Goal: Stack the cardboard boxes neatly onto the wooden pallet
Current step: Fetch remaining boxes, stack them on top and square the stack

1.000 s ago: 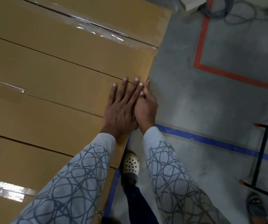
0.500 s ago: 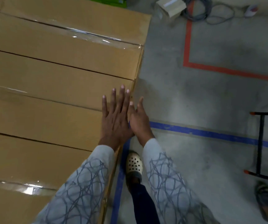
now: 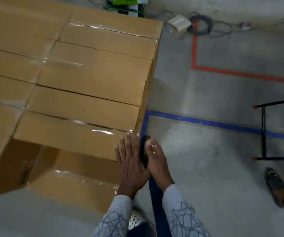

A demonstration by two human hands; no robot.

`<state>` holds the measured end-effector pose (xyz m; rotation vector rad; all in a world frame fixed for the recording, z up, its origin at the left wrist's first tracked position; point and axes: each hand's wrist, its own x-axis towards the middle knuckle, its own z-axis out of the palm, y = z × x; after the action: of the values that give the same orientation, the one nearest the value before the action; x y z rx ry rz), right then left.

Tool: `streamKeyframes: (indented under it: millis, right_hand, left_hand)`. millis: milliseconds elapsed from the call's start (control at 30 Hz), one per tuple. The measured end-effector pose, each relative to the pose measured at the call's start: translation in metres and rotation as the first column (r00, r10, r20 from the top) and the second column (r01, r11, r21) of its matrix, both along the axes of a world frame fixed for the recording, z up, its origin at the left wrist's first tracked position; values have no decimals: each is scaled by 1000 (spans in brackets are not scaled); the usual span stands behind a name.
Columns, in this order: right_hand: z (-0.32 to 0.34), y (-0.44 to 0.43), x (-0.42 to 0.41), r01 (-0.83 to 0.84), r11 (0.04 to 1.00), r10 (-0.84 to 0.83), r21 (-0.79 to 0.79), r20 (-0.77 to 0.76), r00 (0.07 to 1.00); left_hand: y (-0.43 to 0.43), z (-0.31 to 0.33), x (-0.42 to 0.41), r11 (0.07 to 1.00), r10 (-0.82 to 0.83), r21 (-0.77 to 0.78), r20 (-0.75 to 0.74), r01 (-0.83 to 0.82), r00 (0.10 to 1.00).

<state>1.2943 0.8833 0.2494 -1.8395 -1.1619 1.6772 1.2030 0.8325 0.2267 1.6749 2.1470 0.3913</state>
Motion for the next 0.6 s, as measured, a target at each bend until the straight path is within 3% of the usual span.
streamKeyframes:
  millis: [133, 233, 433, 600]
  right_hand:
    - [48, -81, 13, -44, 997, 43, 57, 17, 999]
    - [77, -127, 22, -229, 962, 212, 152, 118, 970]
    - [133, -176, 47, -542, 813, 478, 215, 287, 831]
    - [154, -166, 55, -724, 682, 635, 107, 405, 658]
  left_hand:
    - [-87, 46, 6, 997, 69, 26, 61, -71, 996]
    - [-137, 71, 10, 994, 99, 29, 54, -101, 994]
    - [-220, 121, 24, 983, 170, 74, -14, -169, 985]
    - [-249, 142, 30, 963, 269, 22, 0, -269, 963]
